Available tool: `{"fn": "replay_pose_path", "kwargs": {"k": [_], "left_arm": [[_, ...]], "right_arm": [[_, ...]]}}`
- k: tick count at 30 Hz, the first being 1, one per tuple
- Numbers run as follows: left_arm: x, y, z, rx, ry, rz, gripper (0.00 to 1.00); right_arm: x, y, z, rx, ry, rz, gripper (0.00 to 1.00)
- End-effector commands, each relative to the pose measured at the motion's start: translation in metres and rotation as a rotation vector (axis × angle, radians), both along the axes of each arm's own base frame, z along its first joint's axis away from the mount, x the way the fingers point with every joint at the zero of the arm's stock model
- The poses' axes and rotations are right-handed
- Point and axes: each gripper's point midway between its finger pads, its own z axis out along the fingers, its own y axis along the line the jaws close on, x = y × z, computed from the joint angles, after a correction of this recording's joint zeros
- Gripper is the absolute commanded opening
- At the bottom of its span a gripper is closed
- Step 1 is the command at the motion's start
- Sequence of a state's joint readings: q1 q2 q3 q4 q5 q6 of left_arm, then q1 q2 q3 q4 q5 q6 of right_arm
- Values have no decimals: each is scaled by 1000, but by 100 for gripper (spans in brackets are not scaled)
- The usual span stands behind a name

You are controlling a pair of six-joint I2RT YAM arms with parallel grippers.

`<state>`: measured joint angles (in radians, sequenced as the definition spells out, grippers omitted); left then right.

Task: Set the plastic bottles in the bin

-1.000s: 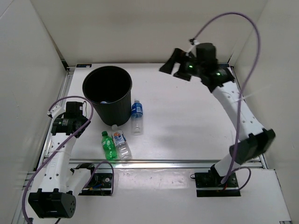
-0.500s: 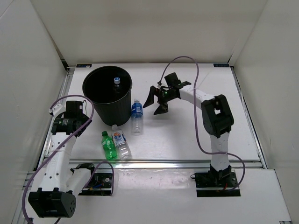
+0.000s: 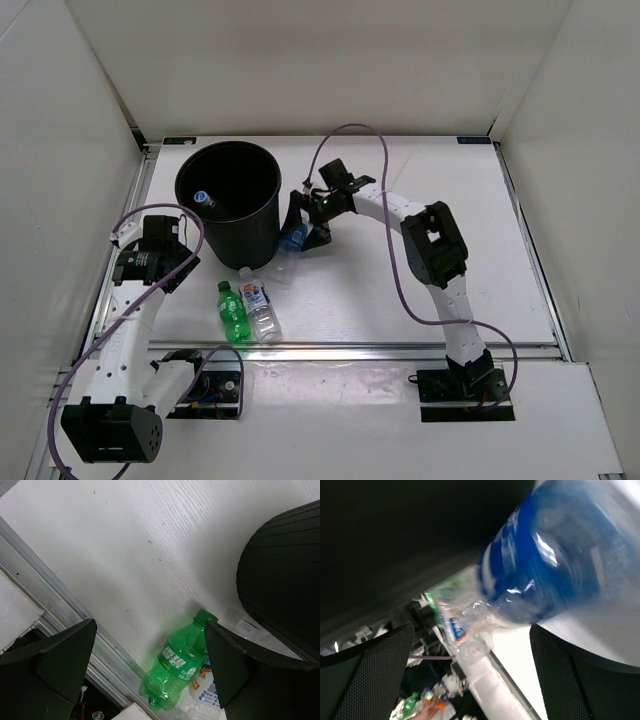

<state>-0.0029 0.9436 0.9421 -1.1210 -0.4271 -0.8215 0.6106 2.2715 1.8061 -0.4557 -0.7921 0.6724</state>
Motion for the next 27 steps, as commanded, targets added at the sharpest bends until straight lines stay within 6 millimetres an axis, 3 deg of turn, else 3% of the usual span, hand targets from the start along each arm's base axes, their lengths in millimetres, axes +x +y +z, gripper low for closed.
{"fn": "replay_pose_path", "kwargs": {"k": [1, 6, 11, 15, 19, 20, 27], "left_arm": [[-2, 0, 0, 0, 5, -8, 100], [-6, 0, -4, 0, 24, -8, 100], [-10, 0, -8, 0, 43, -8, 100], [-12, 0, -11, 0, 52, -8, 100], [-12, 0, -9, -4, 39, 0, 100], [-12, 0, -9, -4, 39, 0, 100], [-14, 0, -8, 0, 43, -8, 100]], "right_arm": [[-16, -1, -20, -52, 47, 29, 99], [-20, -6, -38, -91, 65, 26, 99], [-31, -11, -54, -110, 131, 45, 80], [-36, -28, -62, -147, 167, 20, 67], [-27, -43, -63, -162, 181, -26, 67], [-24, -45, -63, -161, 182, -35, 73], [-4, -32, -42, -115, 146, -70, 85]]}}
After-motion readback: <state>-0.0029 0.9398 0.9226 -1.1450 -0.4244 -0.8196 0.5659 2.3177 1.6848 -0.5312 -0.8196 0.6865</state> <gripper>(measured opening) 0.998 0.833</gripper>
